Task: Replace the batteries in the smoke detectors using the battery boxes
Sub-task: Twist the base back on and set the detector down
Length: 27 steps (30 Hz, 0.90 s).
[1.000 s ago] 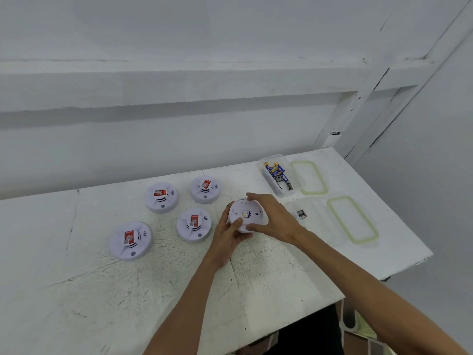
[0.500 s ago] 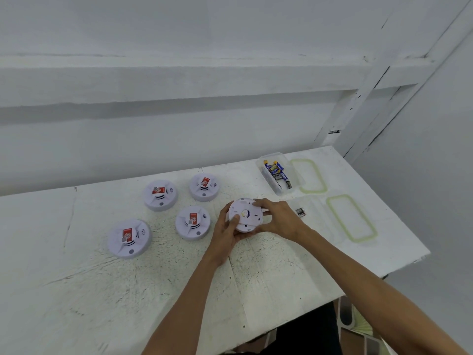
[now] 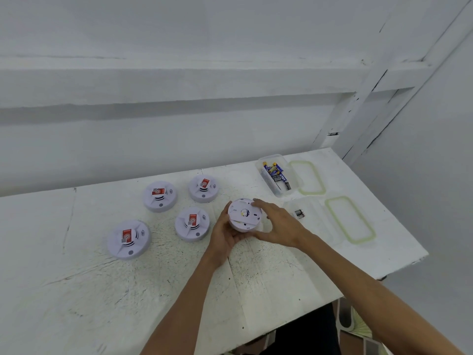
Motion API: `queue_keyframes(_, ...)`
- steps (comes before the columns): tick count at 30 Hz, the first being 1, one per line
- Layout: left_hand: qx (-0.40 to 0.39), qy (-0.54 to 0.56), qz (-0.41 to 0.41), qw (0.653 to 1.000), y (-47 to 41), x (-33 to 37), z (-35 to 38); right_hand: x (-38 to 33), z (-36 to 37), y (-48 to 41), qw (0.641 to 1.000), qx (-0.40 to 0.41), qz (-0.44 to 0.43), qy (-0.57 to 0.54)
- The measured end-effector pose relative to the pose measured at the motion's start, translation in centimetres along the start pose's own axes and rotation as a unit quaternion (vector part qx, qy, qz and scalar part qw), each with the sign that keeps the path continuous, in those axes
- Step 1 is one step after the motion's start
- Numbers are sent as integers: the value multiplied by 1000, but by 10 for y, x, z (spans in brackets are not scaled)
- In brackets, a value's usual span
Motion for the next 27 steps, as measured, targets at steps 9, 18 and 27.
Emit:
queue_keyframes(9,-1,-17,2,1000,0,-2,-3,-12,-11,2,997,51,-52,34)
queue_keyframes(18,9,-47,29,998,-3,-2,-5,-1,-17,-6,995,54,54,-70)
queue_keyframes(27,-13,-39,39,998,3,3,2,4,3,5,922,54,136,-359)
Point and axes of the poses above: each hand's wrist, its own y-axis away from the middle knuckle, its own z-axis out of the palm, x = y × z, the point moved 9 cm from there along -y, towards the middle knuckle, and after that the axes turned 8 degrees about y, right-handed, at the moved point
